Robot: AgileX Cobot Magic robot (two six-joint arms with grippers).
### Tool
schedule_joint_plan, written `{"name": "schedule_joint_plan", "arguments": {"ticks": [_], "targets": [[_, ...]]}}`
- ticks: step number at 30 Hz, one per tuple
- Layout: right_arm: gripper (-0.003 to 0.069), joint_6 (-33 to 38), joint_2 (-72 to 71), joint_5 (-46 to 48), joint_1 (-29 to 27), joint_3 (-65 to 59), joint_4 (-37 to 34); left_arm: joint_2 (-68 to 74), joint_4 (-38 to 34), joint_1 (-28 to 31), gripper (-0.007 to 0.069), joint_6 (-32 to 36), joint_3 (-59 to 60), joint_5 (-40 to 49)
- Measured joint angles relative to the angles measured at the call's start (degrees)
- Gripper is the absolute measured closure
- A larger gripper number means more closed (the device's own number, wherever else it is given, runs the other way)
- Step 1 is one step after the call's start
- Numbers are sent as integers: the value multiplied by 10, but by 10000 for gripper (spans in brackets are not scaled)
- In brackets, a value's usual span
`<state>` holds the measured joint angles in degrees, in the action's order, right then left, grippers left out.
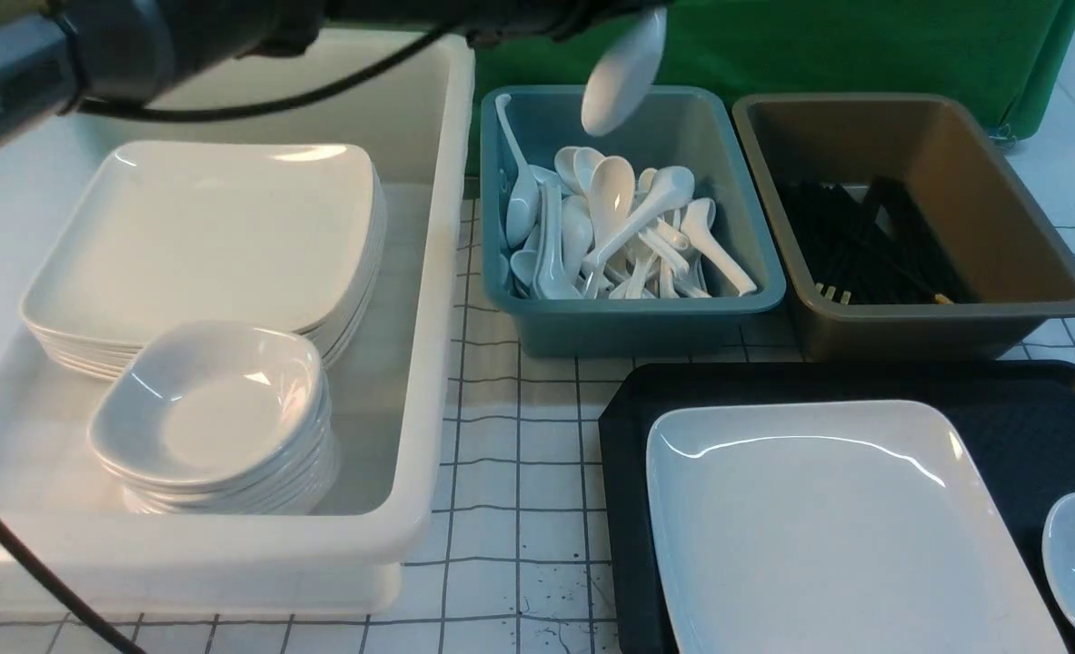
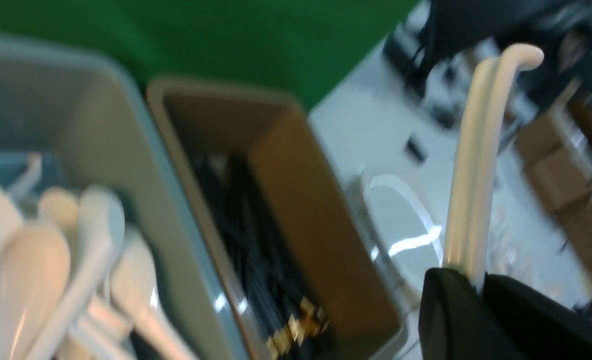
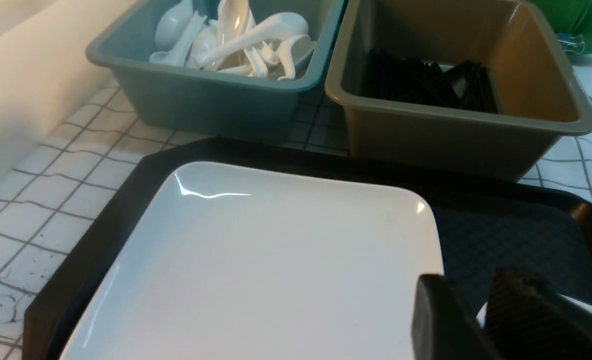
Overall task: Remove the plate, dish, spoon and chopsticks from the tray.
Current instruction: Use the left arm to put the soup spoon into the small storage box in the middle
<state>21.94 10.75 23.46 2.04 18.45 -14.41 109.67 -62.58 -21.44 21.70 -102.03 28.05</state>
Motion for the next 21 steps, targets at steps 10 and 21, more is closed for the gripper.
{"name": "schedule_joint_plan", "arguments": {"ticks": [10, 21], "targets": [[445, -5, 0, -1, 0, 0, -2, 69, 26, 13, 599, 9, -5, -52], [434, -6, 0, -1, 0, 0, -2, 137, 26, 13, 467, 0, -5, -113]]}}
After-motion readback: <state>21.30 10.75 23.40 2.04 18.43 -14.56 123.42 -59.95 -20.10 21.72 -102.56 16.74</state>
